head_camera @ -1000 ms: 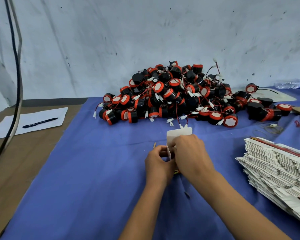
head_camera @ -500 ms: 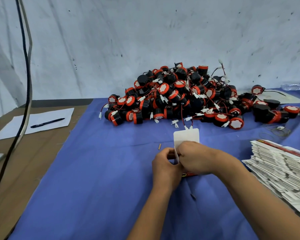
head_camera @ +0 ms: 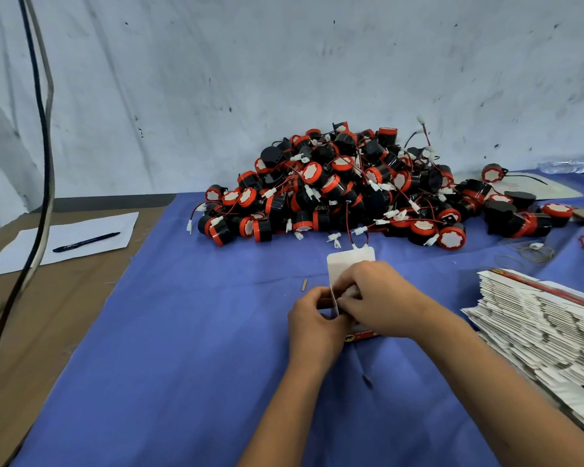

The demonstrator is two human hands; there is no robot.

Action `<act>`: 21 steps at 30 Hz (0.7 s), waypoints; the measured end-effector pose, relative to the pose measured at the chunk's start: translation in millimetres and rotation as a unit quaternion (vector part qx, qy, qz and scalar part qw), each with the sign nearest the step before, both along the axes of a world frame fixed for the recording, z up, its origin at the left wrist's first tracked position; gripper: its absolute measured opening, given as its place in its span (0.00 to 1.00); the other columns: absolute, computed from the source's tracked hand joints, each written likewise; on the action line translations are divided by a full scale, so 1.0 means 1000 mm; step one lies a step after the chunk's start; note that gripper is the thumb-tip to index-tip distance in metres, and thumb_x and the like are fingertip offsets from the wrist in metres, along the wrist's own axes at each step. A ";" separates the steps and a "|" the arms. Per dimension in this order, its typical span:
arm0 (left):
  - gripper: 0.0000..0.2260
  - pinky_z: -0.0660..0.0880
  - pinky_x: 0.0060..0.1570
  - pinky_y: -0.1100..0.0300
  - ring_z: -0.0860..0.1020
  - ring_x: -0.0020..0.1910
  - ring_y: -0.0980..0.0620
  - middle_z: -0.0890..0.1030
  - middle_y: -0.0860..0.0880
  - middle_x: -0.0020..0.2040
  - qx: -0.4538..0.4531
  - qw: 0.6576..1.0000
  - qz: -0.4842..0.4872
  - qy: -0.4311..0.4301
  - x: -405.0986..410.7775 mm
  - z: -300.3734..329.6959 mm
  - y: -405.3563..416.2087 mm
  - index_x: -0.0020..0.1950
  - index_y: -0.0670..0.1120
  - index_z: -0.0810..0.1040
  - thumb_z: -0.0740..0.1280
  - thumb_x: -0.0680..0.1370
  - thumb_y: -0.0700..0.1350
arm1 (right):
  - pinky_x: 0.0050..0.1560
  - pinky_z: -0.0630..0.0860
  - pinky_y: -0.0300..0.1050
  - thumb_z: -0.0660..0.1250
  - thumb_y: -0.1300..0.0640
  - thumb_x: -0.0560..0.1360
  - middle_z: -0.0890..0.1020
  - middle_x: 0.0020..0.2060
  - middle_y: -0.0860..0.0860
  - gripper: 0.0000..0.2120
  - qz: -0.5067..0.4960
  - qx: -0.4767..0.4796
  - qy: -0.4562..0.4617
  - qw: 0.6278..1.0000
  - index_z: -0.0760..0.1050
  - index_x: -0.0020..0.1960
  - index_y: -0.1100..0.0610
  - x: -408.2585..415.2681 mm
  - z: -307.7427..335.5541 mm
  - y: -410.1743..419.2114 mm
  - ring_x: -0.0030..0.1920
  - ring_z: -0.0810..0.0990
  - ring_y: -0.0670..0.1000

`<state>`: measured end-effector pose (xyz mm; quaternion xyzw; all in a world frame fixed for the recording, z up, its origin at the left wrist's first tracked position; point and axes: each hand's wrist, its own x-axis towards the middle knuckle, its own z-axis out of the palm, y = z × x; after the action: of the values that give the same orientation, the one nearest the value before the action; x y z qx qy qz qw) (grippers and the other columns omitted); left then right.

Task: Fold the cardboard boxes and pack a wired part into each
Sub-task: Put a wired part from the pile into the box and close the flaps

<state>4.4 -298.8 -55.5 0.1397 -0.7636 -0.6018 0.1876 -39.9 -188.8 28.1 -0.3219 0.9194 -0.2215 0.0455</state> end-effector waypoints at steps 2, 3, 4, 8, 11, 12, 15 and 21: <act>0.07 0.75 0.35 0.68 0.81 0.38 0.60 0.85 0.56 0.40 0.000 1.000 0.004 0.007 -0.001 -0.001 0.000 0.45 0.52 0.84 0.77 0.72 0.41 | 0.38 0.75 0.44 0.61 0.68 0.76 0.81 0.39 0.51 0.19 0.041 0.021 -0.003 0.999 0.79 0.35 0.49 -0.003 0.005 0.004 0.40 0.77 0.51; 0.06 0.75 0.35 0.67 0.82 0.39 0.58 0.85 0.55 0.41 0.000 1.000 0.003 0.009 -0.001 -0.002 0.001 0.45 0.51 0.84 0.78 0.72 0.43 | 0.43 0.77 0.48 0.61 0.69 0.77 0.81 0.42 0.52 0.18 0.053 0.016 0.006 0.998 0.81 0.38 0.51 -0.004 0.006 0.006 0.43 0.78 0.52; 0.06 0.76 0.35 0.67 0.82 0.40 0.56 0.85 0.55 0.42 0.001 1.000 0.000 0.011 0.000 -0.002 0.001 0.46 0.51 0.84 0.79 0.72 0.45 | 0.45 0.78 0.49 0.62 0.70 0.77 0.82 0.43 0.51 0.16 0.053 -0.001 0.015 0.998 0.82 0.41 0.54 -0.005 0.006 0.007 0.44 0.79 0.52; 0.05 0.79 0.38 0.62 0.83 0.40 0.53 0.86 0.54 0.42 0.003 1.000 -0.011 0.010 0.001 -0.001 0.001 0.47 0.51 0.84 0.77 0.74 0.44 | 0.45 0.80 0.48 0.68 0.66 0.76 0.82 0.40 0.49 0.07 -0.008 -0.078 0.035 0.996 0.79 0.43 0.55 -0.004 -0.003 0.007 0.42 0.81 0.48; 0.07 0.76 0.35 0.62 0.80 0.35 0.55 0.83 0.57 0.37 0.004 1.000 -0.010 0.012 0.001 -0.002 0.001 0.43 0.51 0.82 0.75 0.74 0.39 | 0.42 0.80 0.55 0.67 0.62 0.75 0.81 0.39 0.50 0.05 -0.031 -0.029 0.084 0.996 0.78 0.43 0.54 0.003 -0.016 0.002 0.41 0.81 0.53; 0.08 0.75 0.34 0.64 0.79 0.34 0.56 0.82 0.57 0.36 0.007 1.000 -0.010 0.013 0.001 -0.002 0.001 0.42 0.51 0.81 0.74 0.74 0.38 | 0.42 0.80 0.55 0.67 0.61 0.75 0.82 0.39 0.50 0.05 -0.039 -0.017 0.095 0.995 0.79 0.43 0.53 0.005 -0.018 0.000 0.40 0.81 0.53; 0.10 0.74 0.34 0.64 0.79 0.34 0.58 0.82 0.58 0.36 0.003 1.000 -0.013 0.011 0.002 -0.002 0.001 0.41 0.52 0.80 0.74 0.73 0.37 | 0.42 0.80 0.51 0.65 0.60 0.77 0.83 0.38 0.51 0.08 -0.033 0.002 0.088 0.996 0.82 0.42 0.54 0.005 -0.016 0.002 0.39 0.81 0.52; 0.10 0.74 0.35 0.69 0.81 0.40 0.62 0.85 0.57 0.40 -0.004 1.000 -0.006 0.009 0.000 -0.001 0.000 0.45 0.52 0.83 0.76 0.70 0.37 | 0.55 0.76 0.49 0.60 0.66 0.79 0.79 0.48 0.54 0.12 0.041 0.098 0.010 0.994 0.80 0.43 0.60 0.006 -0.005 0.007 0.54 0.76 0.53</act>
<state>4.4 -299.2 -56.2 0.1289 -0.7654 -0.6007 0.1914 -33.5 -181.7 23.4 -0.3557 0.9230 -0.1252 0.0772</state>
